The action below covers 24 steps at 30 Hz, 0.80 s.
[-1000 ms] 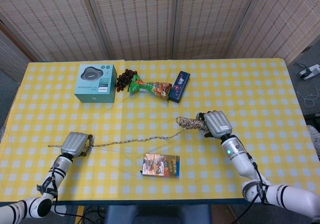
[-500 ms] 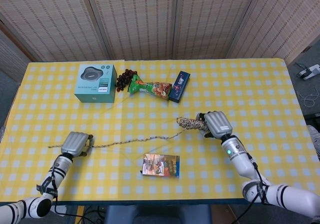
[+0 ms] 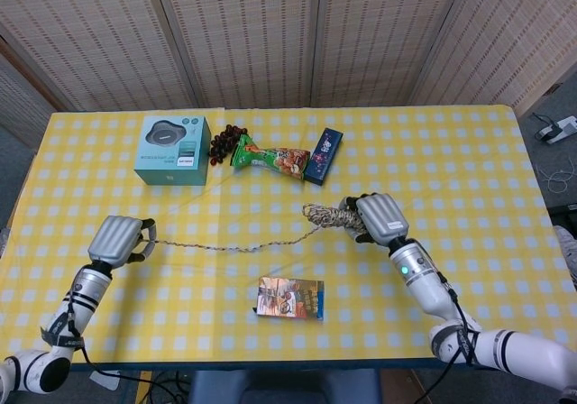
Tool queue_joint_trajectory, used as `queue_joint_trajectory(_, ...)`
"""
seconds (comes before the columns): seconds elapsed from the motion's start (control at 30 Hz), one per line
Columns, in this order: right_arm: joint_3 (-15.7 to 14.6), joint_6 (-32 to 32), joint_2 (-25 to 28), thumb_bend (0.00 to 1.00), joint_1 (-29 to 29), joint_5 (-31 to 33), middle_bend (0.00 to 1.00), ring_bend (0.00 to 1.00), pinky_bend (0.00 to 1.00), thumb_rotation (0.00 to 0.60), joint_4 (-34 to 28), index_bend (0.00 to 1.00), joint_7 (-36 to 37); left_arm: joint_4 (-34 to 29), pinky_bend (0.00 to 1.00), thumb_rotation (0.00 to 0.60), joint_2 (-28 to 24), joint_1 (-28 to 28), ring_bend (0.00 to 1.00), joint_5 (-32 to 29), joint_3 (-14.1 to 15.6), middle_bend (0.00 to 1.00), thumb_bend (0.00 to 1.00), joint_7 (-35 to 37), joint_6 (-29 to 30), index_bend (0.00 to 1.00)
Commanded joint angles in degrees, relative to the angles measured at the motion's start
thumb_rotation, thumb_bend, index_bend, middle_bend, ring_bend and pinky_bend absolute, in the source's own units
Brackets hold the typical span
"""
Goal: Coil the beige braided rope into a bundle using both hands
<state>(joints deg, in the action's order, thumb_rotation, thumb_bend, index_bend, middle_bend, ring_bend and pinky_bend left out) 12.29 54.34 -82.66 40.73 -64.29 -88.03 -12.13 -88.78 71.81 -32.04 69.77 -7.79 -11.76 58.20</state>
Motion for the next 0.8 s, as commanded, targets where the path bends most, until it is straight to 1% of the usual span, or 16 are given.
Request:
queue_joint_trajectory(0.03,1.4,-0.1,-1.7,0.64,1.6,-0.5,0.59,0.44,0.44,0.600,0.2,0.69,0.3,-1.7,1.00,0.600,-3.2,-0.7,1.00,3.7,-2.9,1.00,0.42,5.5,2.2,0.71)
queue_joint_trajectory(0.17,3.3,-0.6,-4.0,0.64,3.7,-0.2,0.59,0.44,0.44,0.600,1.3,0.70,0.6,-2.6,1.00,0.600,-6.0,-1.7,1.00,6.0,-5.0,1.00,0.42,10.7,2.8,0.71)
queue_joint_trajectory(0.33,5.5,-1.5,-6.8,0.64,6.5,1.3,0.59,0.44,0.44,0.600,3.1,0.70,0.6,-5.6,1.00,0.600,-8.9,-3.1,1.00,9.1,-6.7,1.00,0.42,15.8,3.1,0.72)
queue_joint_trajectory(0.5,7.8,-2.4,-9.4,0.64,9.9,3.3,0.59,0.44,0.44,0.600,5.5,0.70,-0.5,-8.2,1.00,0.600,-9.9,-4.6,1.00,11.3,-7.7,1.00,0.42,17.5,3.6,0.72)
queue_joint_trajectory(0.63,9.8,-3.4,-11.8,0.64,13.1,5.2,0.59,0.44,0.44,0.600,7.8,0.70,-1.7,-10.6,1.00,0.600,-10.7,-6.2,1.00,12.0,-9.1,1.00,0.42,17.7,3.7,0.72)
queue_joint_trajectory(0.8,10.6,-5.4,-14.0,0.64,16.7,6.5,0.59,0.44,0.44,0.600,10.0,0.70,-3.1,-13.1,1.00,0.600,-11.3,-8.1,1.00,11.9,-10.8,1.00,0.42,18.3,3.6,0.72)
